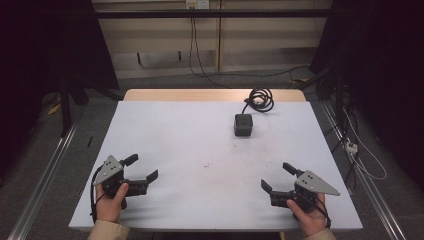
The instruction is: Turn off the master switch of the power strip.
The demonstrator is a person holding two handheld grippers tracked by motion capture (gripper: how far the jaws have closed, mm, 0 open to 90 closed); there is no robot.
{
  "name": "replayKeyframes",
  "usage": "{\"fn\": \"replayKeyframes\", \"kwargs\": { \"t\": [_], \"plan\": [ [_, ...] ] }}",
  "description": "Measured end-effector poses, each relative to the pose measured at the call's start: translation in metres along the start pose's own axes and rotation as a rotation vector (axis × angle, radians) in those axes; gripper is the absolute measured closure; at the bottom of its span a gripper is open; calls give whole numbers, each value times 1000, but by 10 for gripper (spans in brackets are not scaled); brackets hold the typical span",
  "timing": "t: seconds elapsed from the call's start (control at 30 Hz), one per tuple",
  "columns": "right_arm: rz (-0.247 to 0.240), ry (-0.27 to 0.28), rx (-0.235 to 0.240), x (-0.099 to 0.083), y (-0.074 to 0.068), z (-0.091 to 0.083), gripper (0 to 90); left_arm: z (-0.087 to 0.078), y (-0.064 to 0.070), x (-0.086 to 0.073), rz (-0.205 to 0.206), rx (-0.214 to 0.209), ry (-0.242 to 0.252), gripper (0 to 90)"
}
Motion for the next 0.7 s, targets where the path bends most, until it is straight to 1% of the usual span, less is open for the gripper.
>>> {"fn": "replayKeyframes", "kwargs": {
  "t": [0.13, 0.23, 0.37, 0.47, 0.5, 0.53, 0.7],
  "plan": [
    [1, 4, 1, 2, -1, 1, 37, -1, 0, -1, -2, -3, -5, 33],
    [0, 5, 0, 3, -1, 3, 38, -3, -1, 0, 1, 0, 1, 33],
    [-7, -6, 5, 3, -3, 8, 38, -5, -1, -1, -1, 2, 1, 33],
    [-9, -15, 13, 3, -5, 14, 39, -6, -2, 0, 8, 1, 0, 33],
    [-20, -19, 17, 3, -7, 17, 39, -7, -2, 0, 6, 6, 2, 33],
    [-20, -19, 17, 3, -7, 17, 39, -8, -3, 0, 12, 5, 2, 33],
    [-25, -28, 24, 3, -10, 24, 39, -11, -5, 1, 0, 13, 15, 33]
  ]
}}
Point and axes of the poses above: each handheld gripper's, and its own axes: z roughly forward along the jaws, x roughly out of its top, y roughly to its right, the point moved 9 cm from there along z, roughly forward along the jaws, and after that the axes turned 2 degrees about -z, right-handed, at the moved point
